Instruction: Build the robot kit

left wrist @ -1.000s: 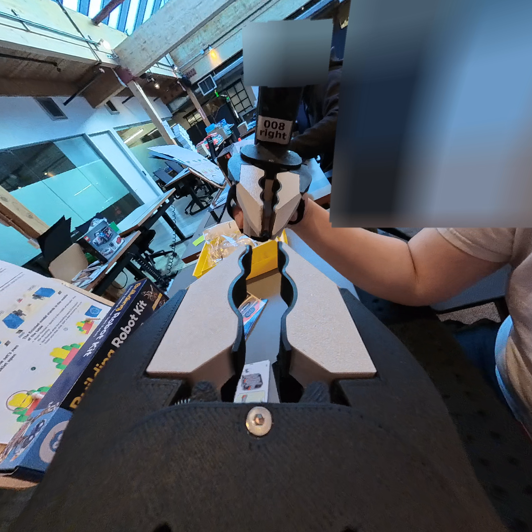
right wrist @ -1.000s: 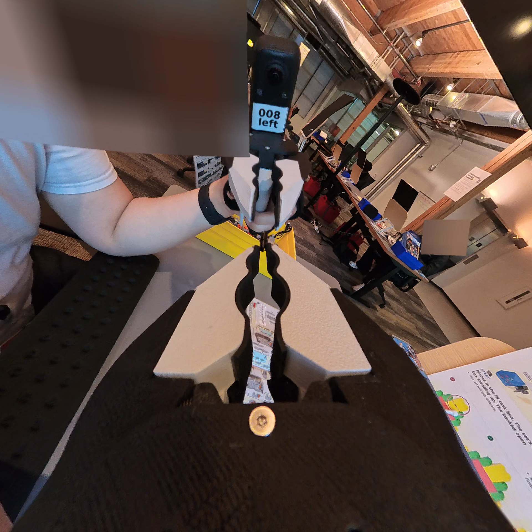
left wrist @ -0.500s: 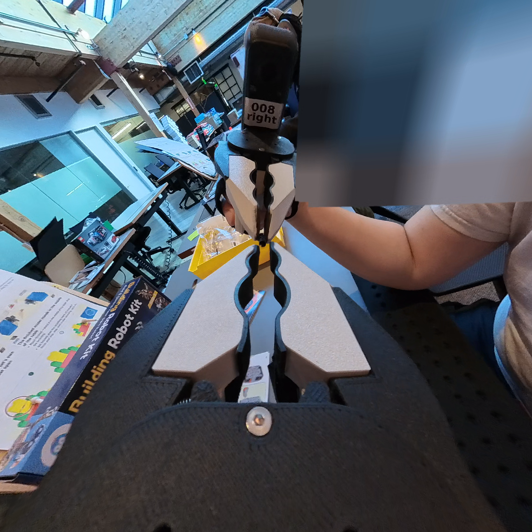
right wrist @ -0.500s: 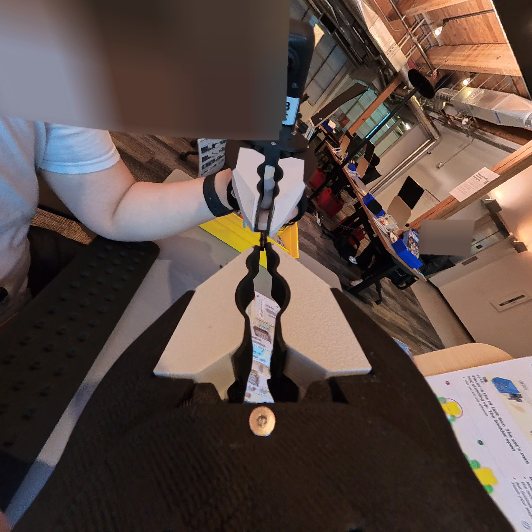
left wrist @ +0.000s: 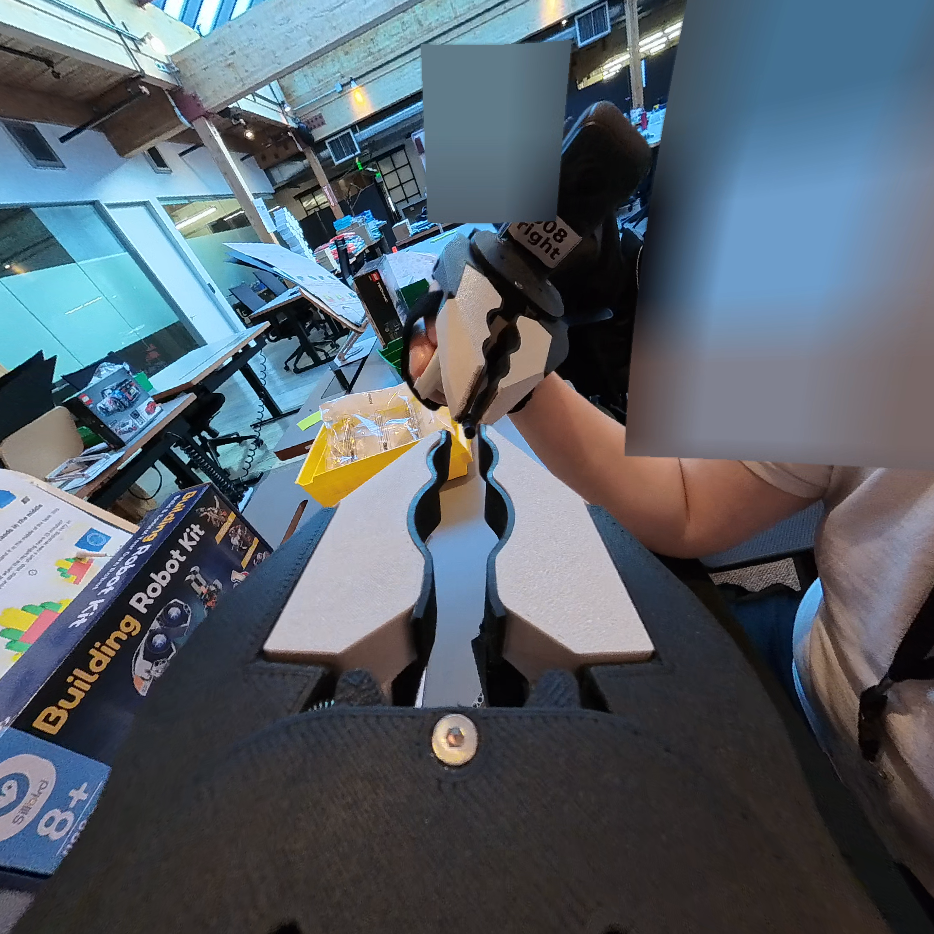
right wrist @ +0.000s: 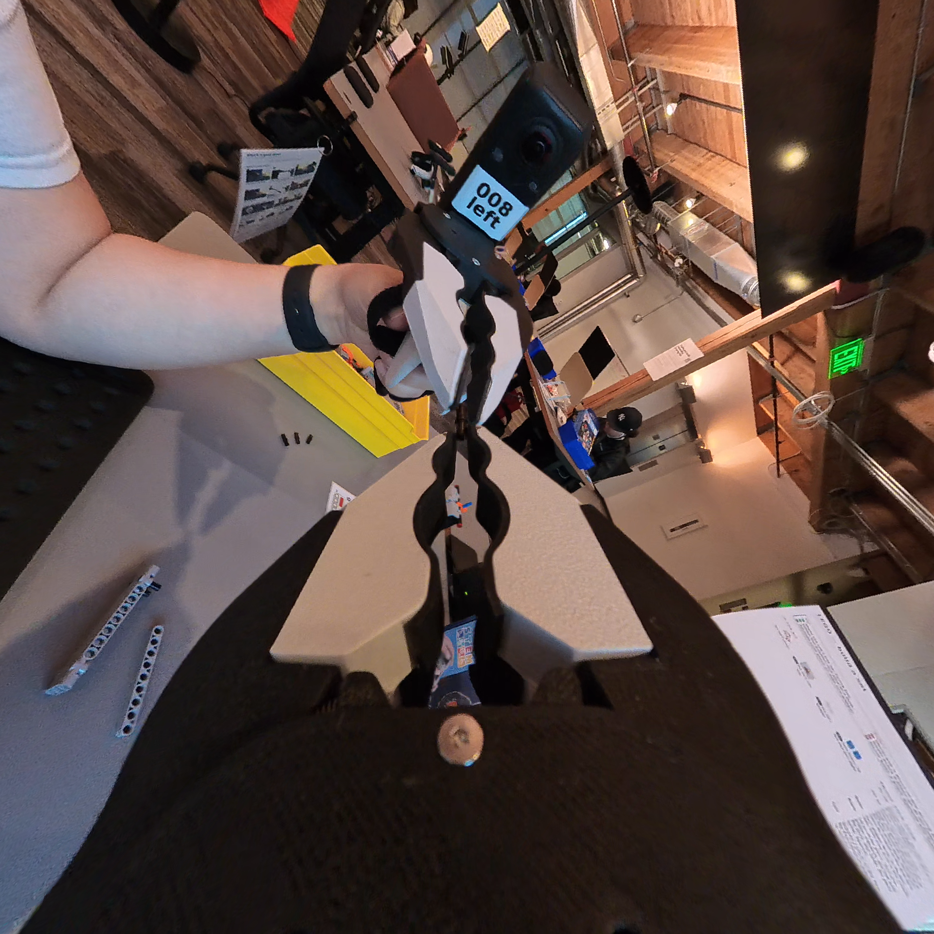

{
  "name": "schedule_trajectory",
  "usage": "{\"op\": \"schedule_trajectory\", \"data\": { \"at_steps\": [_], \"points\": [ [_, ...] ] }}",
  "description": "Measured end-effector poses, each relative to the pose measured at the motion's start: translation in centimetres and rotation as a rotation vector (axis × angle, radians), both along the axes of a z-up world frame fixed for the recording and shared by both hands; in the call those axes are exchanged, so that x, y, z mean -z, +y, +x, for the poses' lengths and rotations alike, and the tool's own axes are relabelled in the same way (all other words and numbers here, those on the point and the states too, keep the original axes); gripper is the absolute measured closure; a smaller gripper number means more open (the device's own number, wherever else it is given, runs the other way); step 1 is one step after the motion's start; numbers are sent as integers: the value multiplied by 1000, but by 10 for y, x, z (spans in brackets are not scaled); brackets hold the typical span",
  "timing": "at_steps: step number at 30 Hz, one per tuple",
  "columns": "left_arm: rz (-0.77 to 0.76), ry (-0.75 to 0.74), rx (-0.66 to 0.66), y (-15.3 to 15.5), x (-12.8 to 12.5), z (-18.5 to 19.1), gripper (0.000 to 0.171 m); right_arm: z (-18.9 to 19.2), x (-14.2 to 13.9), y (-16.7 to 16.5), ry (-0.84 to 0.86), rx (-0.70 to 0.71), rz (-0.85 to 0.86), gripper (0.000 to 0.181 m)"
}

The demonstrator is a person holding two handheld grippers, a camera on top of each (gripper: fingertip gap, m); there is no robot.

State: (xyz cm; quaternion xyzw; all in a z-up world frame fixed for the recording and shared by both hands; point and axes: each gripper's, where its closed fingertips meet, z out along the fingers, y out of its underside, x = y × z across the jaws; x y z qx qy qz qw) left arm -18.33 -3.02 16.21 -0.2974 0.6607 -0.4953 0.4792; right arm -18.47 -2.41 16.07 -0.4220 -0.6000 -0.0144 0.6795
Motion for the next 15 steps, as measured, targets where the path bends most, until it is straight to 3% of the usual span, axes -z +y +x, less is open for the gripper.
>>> {"op": "schedule_trajectory", "data": {
  "at_steps": [15],
  "points": [
    [7,1,-4,1,2,3,169,1,0,4,-9,21,22,177]
  ]
}}
